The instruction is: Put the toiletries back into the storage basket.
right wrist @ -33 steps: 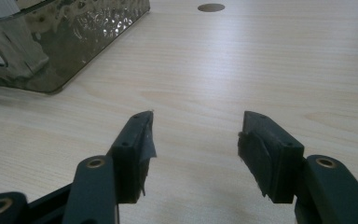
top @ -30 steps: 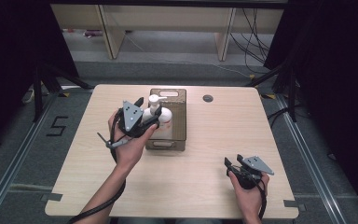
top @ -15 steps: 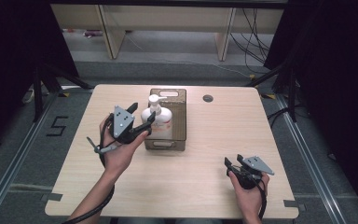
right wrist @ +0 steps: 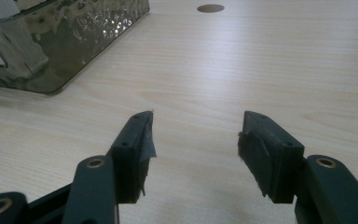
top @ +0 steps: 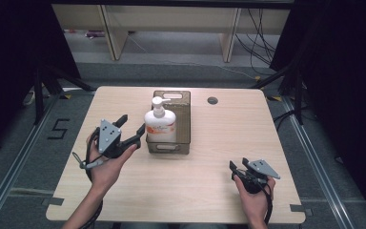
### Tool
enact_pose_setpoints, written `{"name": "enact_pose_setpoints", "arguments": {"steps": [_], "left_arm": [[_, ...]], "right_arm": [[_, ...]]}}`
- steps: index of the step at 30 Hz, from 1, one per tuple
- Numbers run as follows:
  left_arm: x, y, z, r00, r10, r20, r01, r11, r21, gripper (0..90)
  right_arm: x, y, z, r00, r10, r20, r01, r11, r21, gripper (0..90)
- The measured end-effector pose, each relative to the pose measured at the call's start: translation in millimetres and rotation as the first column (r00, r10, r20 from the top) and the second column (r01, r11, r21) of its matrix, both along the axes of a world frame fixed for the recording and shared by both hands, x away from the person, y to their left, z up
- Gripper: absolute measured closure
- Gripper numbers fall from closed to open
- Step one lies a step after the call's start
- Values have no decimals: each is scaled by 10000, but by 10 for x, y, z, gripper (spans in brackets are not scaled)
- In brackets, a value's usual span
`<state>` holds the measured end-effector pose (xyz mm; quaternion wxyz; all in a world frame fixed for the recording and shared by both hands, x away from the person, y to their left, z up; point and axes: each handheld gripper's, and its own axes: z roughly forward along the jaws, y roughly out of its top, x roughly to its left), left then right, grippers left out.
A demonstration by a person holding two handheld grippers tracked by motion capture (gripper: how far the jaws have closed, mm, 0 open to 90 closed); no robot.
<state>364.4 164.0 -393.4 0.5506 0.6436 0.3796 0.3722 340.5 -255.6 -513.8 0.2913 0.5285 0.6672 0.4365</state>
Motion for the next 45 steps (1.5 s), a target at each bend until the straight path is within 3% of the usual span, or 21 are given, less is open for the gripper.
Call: {"name": "enact_pose_setpoints", "arguments": {"steps": [7, 8, 9, 12, 14, 21, 23, 30, 37, 40, 44, 45], "left_arm": [[-70, 190, -159, 9995, 182, -267, -184, 9998, -89, 346], [-83, 214, -186, 9993, 253, -286, -256, 9996, -100, 346], [-106, 262, -239, 9988, 334, -370, -338, 9994, -120, 347], [-129, 307, -289, 9983, 424, -409, -430, 9990, -134, 347], [-154, 375, -367, 9971, 573, -494, -581, 9982, -156, 347], [-182, 500, -543, 9940, 828, -708, -838, 9964, -122, 350], [-189, 573, -644, 9918, 851, -952, -867, 9962, -125, 350], [-206, 741, -877, 9854, 1155, -1249, -1151, 9933, 109, 358], [-170, 860, -1098, 9799, 1438, -1384, -1429, 9896, 166, 359], [-154, 900, -1162, 9762, 1569, -1495, -1548, 9876, 256, 362], [-141, 923, -1215, 9769, 1583, -1433, -1575, 9874, 172, 365], [-138, 932, -1227, 9731, 1687, -1569, -1674, 9857, 213, 365]], "right_arm": [[-6, 4, 4, 10000, -11, -62, 11, 10000, -32, 446], [-22, 36, 8, 9992, -169, -352, 180, 9994, 304, 446], [0, 7, 1, 10000, 31, 46, -30, 10000, -44, 447], [-1, 10, 2, 10000, 68, -9, -68, 10000, -46, 447], [-13, 42, 1, 9997, -80, -213, 87, 9995, 315, 447], [-11, 40, 0, 9997, -64, -216, 72, 9994, 326, 446], [-7, 33, -2, 9998, -65, -167, 69, 9996, 261, 446], [-3, 34, -5, 9999, -27, -131, 31, 9996, 266, 446], [-8, 38, -1, 9998, -49, -190, 55, 9995, 305, 446], [-10, 40, 0, 9998, -55, -205, 62, 9995, 325, 445], [-8, 41, 0, 9998, -57, -213, 64, 9994, 332, 445], [-9, 40, 0, 9997, -66, -234, 74, 9993, 354, 445]]}}
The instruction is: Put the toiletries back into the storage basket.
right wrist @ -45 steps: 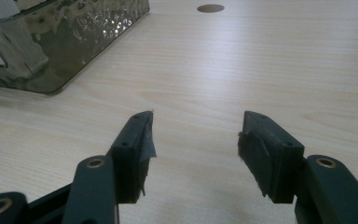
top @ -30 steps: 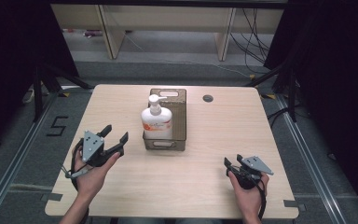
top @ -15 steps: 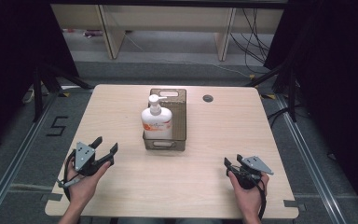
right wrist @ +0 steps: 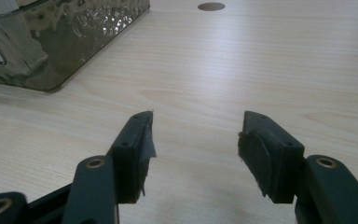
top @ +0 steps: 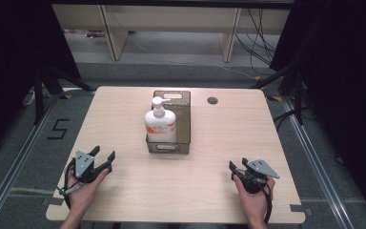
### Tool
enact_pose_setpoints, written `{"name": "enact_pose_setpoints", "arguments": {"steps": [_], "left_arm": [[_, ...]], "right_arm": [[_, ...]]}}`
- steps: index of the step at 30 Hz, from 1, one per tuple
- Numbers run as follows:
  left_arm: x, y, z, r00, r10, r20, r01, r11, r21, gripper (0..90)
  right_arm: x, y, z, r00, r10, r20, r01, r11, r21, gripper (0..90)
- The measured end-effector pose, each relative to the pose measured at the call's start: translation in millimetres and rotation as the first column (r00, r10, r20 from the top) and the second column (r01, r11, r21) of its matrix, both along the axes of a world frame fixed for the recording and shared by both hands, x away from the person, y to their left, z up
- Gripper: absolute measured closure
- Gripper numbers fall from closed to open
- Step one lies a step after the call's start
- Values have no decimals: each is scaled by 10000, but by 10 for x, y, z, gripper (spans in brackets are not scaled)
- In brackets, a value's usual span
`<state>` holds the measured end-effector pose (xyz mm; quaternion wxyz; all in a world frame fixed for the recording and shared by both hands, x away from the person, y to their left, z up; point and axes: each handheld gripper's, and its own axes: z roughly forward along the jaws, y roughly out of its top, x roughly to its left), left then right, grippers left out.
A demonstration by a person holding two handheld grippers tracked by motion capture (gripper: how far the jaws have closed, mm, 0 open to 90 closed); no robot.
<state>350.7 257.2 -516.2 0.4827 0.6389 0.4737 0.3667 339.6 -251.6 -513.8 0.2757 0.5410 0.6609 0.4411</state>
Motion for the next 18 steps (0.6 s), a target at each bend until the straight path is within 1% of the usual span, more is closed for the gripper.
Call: {"name": "enact_pose_setpoints", "arguments": {"steps": [1, 2, 3, 4, 6, 7, 8, 9, 10, 12, 13, 14, 15, 16, 18], "left_arm": [[13, 12, -14, 10000, 9, 6, -9, 10000, 33, 365], [28, 27, -31, 10000, 55, -28, -55, 10000, 8, 365], [40, 44, -51, 9999, 106, -34, -106, 9999, -28, 365], [41, 48, -62, 9999, 123, -32, -123, 9999, -71, 365], [39, 53, -69, 9999, 128, -21, -128, 9999, -58, 364], [33, 60, -73, 9998, 179, -53, -179, 9998, -13, 364], [36, 67, -81, 9998, 197, -18, -197, 9997, -126, 364], [31, 78, -78, 9996, 278, 13, -277, 9996, -100, 363], [30, 81, -78, 9995, 302, 40, -301, 9995, -114, 363], [29, 82, -78, 9994, 338, 53, -337, 9994, -124, 363], [25, 80, -79, 9990, 427, 93, -425, 9990, -122, 361], [20, 77, -80, 9988, 482, 123, -481, 9988, -126, 361], [18, 75, -82, 9985, 505, 193, -502, 9987, -125, 359], [13, 74, -81, 9983, 538, 215, -536, 9985, -93, 358], [12, 71, -83, 9981, 568, 257, -566, 9984, -89, 357]], "right_arm": [[20, -25, -5, 9997, 167, 161, -162, 9995, -276, 445], [-3, 4, 1, 10000, -18, -26, 18, 10000, 29, 444], [1, 0, 0, 10000, 30, 31, -30, 10000, -55, 444], [-6, 3, 4, 10000, -16, -63, 16, 10000, -27, 443], [-1, 0, 0, 10000, 2, 15, -2, 10000, -27, 444], [5, -7, -5, 9999, 38, 104, -37, 9999, -102, 444], [5, -6, -5, 9999, 17, 102, -16, 10000, -79, 444], [-3, -7, 3, 10000, -7, -37, 7, 10000, -95, 443], [2, -14, 2, 10000, 60, -6, -60, 9999, -135, 443], [4, -6, -3, 10000, -44, 36, 45, 10000, -89, 443], [11, -33, 0, 9998, 115, 161, -109, 9992, -385, 442], [2, -6, -3, 10000, -13, 40, 14, 10000, -64, 442], [10, -31, 0, 9997, 145, 186, -138, 9991, -397, 442], [4, -5, -5, 9999, 35, 97, -35, 10000, -83, 442], [5, -5, -5, 10000, 28, 93, -27, 10000, -93, 441]]}}
